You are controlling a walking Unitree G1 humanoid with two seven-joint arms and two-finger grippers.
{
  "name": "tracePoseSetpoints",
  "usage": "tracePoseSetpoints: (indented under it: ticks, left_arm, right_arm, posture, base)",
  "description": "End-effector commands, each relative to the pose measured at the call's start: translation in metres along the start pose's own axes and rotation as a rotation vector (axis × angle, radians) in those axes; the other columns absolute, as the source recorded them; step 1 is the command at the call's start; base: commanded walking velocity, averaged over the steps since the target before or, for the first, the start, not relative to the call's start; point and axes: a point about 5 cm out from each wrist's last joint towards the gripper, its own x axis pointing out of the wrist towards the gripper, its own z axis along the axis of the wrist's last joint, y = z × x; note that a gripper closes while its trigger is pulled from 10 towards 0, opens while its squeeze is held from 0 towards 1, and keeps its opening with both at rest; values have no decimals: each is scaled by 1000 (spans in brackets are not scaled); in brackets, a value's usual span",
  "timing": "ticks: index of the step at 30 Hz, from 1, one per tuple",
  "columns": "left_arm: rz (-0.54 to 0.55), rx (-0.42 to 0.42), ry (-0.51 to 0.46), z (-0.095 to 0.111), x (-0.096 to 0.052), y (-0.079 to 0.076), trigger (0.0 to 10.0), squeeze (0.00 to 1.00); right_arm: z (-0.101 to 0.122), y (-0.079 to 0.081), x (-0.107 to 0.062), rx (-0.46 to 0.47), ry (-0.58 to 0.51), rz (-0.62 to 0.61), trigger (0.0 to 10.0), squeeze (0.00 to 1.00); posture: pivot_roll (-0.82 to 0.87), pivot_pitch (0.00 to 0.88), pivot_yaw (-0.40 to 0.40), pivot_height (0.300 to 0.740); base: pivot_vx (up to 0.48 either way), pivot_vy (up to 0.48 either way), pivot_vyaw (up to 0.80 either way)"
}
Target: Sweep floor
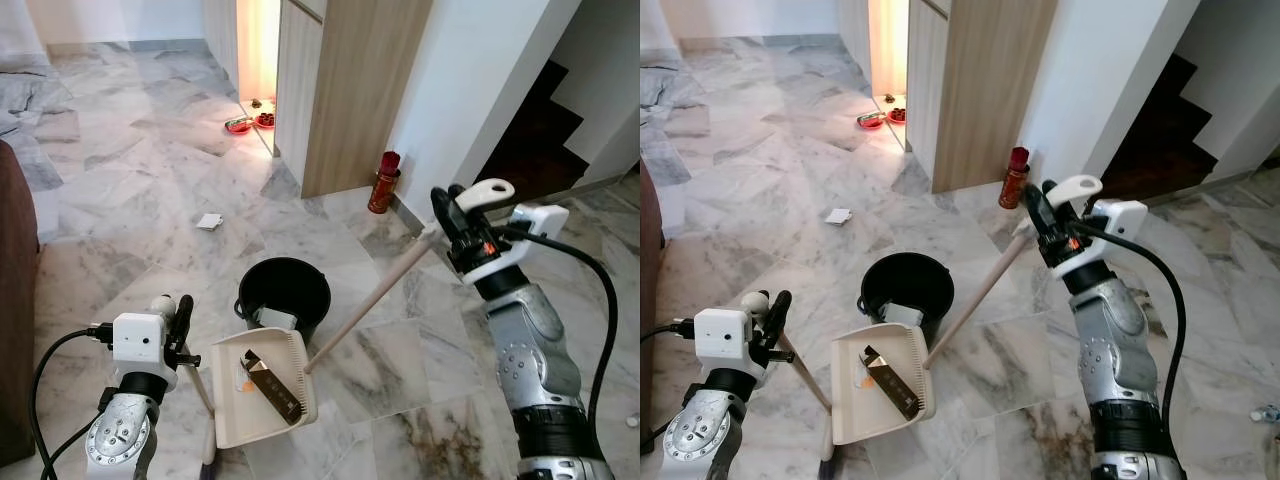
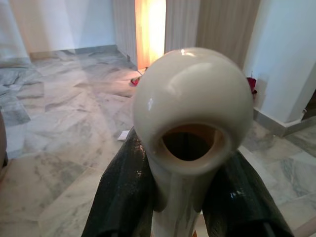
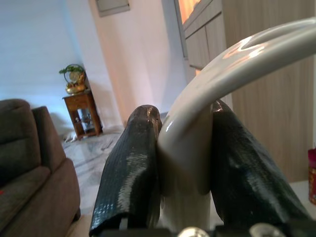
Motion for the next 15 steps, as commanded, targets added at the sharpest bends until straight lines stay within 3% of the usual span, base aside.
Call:
tracePoseSetpoints:
  ticks: [1, 14, 15]
  left_arm:
    - [-12, 9, -52, 10, 6, -4, 10000, 0]
    - [-9, 23, -59, 10, 7, -6, 10000, 0]
    - [-8, 25, -58, 10, 7, -6, 10000, 0]
  right_arm:
    - [31, 1, 11, -41, -153, -15, 10000, 0]
    - [38, 1, 32, -99, -247, -160, 10000, 0]
    - [38, 5, 37, -142, -255, -162, 10000, 0]
  posture:
    - [145, 15, -140, 740]
    - [156, 0, -150, 740]
    - [158, 0, -151, 740]
  base:
    - [0, 0, 0]
    - [0, 0, 0]
    - [0, 0, 0]
